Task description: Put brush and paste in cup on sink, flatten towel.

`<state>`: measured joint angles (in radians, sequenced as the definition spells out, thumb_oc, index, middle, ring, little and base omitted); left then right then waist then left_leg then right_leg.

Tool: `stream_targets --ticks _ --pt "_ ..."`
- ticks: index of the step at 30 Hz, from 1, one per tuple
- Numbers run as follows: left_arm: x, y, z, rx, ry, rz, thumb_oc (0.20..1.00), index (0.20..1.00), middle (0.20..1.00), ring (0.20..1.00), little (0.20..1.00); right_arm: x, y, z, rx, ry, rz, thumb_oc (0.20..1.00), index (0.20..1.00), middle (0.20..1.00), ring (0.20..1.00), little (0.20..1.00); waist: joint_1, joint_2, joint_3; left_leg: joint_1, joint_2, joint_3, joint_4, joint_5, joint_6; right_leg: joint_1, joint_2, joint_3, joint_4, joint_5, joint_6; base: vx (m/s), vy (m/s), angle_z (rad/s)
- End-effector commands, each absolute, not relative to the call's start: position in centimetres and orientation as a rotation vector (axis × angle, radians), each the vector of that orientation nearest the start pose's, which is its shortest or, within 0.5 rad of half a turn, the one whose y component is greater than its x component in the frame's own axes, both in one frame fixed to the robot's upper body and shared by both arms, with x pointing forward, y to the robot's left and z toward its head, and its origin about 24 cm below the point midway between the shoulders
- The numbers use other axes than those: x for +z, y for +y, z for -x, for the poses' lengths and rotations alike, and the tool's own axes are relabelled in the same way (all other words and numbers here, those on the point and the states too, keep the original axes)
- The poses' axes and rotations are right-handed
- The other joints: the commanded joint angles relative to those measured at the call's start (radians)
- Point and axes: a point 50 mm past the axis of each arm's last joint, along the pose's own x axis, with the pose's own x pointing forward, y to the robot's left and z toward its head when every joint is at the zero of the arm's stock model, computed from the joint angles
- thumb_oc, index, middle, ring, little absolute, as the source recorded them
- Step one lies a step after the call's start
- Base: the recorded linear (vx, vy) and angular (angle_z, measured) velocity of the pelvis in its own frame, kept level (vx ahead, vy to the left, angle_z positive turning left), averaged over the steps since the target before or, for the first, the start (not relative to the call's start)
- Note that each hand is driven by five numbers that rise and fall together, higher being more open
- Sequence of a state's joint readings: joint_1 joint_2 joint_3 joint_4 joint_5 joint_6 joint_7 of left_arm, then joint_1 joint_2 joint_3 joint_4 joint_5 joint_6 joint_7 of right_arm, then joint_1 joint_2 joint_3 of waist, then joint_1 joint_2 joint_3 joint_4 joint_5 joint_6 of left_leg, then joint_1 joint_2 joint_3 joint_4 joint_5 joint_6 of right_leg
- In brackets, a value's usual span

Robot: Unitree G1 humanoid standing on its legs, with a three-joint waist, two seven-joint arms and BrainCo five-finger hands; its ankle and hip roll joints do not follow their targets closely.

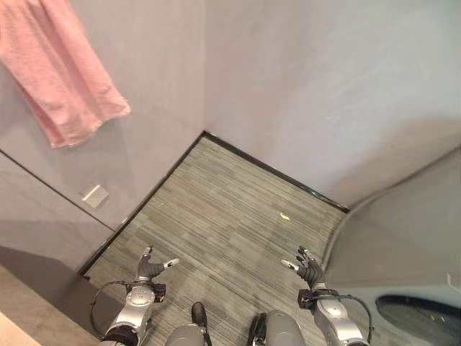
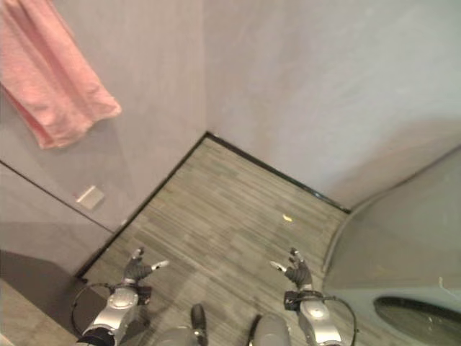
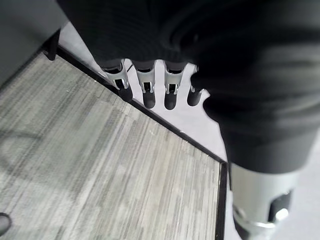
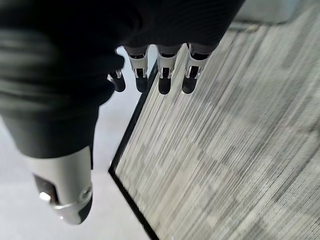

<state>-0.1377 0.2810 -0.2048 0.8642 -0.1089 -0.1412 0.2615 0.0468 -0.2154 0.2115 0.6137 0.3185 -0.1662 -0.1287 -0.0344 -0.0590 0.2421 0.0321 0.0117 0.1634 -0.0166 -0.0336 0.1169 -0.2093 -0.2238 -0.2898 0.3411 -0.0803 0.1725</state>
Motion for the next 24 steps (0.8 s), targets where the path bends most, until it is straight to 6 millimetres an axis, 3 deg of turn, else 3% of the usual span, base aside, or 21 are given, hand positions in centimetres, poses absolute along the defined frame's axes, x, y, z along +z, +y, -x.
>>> stream_targets --ticks 1,3,7,10,12,16,18,20,21,23,24 --pt "-7.7 21.8 -23.1 0.148 0.488 -0.375 1.000 1.000 1.000 1.000 1.000 -7.4 -19.0 -20.4 -0.113 0.439 0.001 1.000 1.000 1.000 1.000 1.000 0.000 -0.019 -0.014 -0.019 -0.034 0.081 0.029 -0.007 -0.096 0.032 -0.002 0.044 -0.128 0.200 0.030 0.20 -0.075 1.09" --pt "-7.8 21.7 -22.9 0.135 0.486 -0.379 1.000 1.000 1.000 1.000 1.000 -7.5 -18.9 -20.1 -0.090 0.449 0.024 1.000 1.000 1.000 1.000 1.000 -0.004 -0.026 -0.014 0.004 -0.039 0.019 0.009 -0.012 -0.112 0.007 0.009 0.070 -0.219 0.231 0.047 0.31 -0.124 0.80" --pt "-8.1 21.8 -22.3 0.135 0.504 -0.377 1.000 1.000 1.000 1.000 1.000 -7.5 -18.9 -20.1 -0.059 0.447 0.056 1.000 1.000 1.000 1.000 1.000 -0.010 -0.033 -0.005 0.034 -0.043 -0.031 0.004 -0.031 -0.123 -0.015 0.033 0.064 -0.264 0.253 0.057 0.28 -0.112 0.71" --pt "-8.6 21.8 -22.0 0.129 0.523 -0.384 1.000 1.000 1.000 1.000 1.000 -7.2 -19.3 -20.1 -0.002 0.433 0.162 1.000 1.000 1.000 1.000 1.000 -0.020 -0.038 -0.016 0.047 -0.044 -0.116 0.040 -0.063 -0.134 0.006 0.080 0.140 -0.257 0.211 0.035 0.33 -0.171 0.56" --pt "-8.7 22.2 -21.8 0.209 0.534 -0.315 1.000 1.000 1.000 1.000 1.000 -7.0 -19.7 -19.9 -0.001 0.430 0.168 1.000 1.000 1.000 1.000 1.000 -0.022 -0.027 -0.021 0.034 -0.035 -0.132 0.098 -0.059 -0.152 0.023 0.091 0.108 -0.255 0.183 0.015 0.25 -0.163 0.64" --pt "-7.8 21.5 -23.2 0.220 0.486 -0.267 1.000 1.000 1.000 1.000 1.000 -6.5 -20.6 -20.8 -0.021 0.410 0.198 1.000 1.000 1.000 1.000 1.000 -0.018 -0.026 0.024 -0.122 0.000 -0.084 0.363 0.036 -0.230 0.074 0.084 0.043 -0.272 0.153 -0.028 0.12 -0.157 1.09" --pt "-7.5 21.5 -23.7 0.224 0.473 -0.262 1.000 1.000 1.000 1.000 1.000 -6.3 -20.6 -21.1 -0.013 0.405 0.214 1.000 1.000 1.000 1.000 1.000 -0.014 -0.031 0.038 -0.169 0.026 -0.009 0.444 0.061 -0.237 0.106 0.080 0.011 -0.282 0.136 -0.043 0.15 -0.150 0.59" --pt "-7.4 21.5 -23.8 0.224 0.470 -0.258 1.000 1.000 1.000 1.000 1.000 -6.4 -20.6 -21.1 -0.009 0.411 0.218 1.000 1.000 1.000 1.000 1.000 -0.009 -0.031 0.038 -0.188 0.035 0.011 0.444 0.063 -0.236 0.115 0.083 0.006 -0.288 0.128 -0.048 0.15 -0.068 0.36" --pt "-7.3 21.5 -24.0 0.225 0.469 -0.256 1.000 1.000 1.000 1.000 1.000 -6.4 -20.5 -21.1 0.006 0.413 0.230 1.000 1.000 1.000 1.000 1.000 -0.009 -0.025 0.024 -0.206 0.060 0.083 0.330 0.043 -0.213 0.139 0.082 -0.027 -0.307 0.116 -0.040 0.24 -0.007 0.42" --pt "-7.3 21.7 -23.9 0.233 0.472 -0.259 1.000 1.000 1.000 1.000 1.000 -6.4 -20.5 -21.1 0.008 0.414 0.234 1.000 1.000 1.000 1.000 1.000 -0.006 -0.022 0.016 -0.212 0.054 0.100 0.253 0.031 -0.203 0.151 0.083 -0.031 -0.317 0.109 -0.031 0.22 0.024 0.34" --pt "-7.6 21.8 -23.6 0.241 0.488 -0.262 1.000 1.000 1.000 1.000 1.000 -6.6 -20.3 -20.9 0.013 0.426 0.237 1.000 1.000 1.000 1.000 1.000 -0.002 -0.015 0.006 -0.220 0.056 0.103 0.179 0.053 -0.202 0.165 0.089 -0.033 -0.327 0.103 -0.026 0.23 0.078 0.39"
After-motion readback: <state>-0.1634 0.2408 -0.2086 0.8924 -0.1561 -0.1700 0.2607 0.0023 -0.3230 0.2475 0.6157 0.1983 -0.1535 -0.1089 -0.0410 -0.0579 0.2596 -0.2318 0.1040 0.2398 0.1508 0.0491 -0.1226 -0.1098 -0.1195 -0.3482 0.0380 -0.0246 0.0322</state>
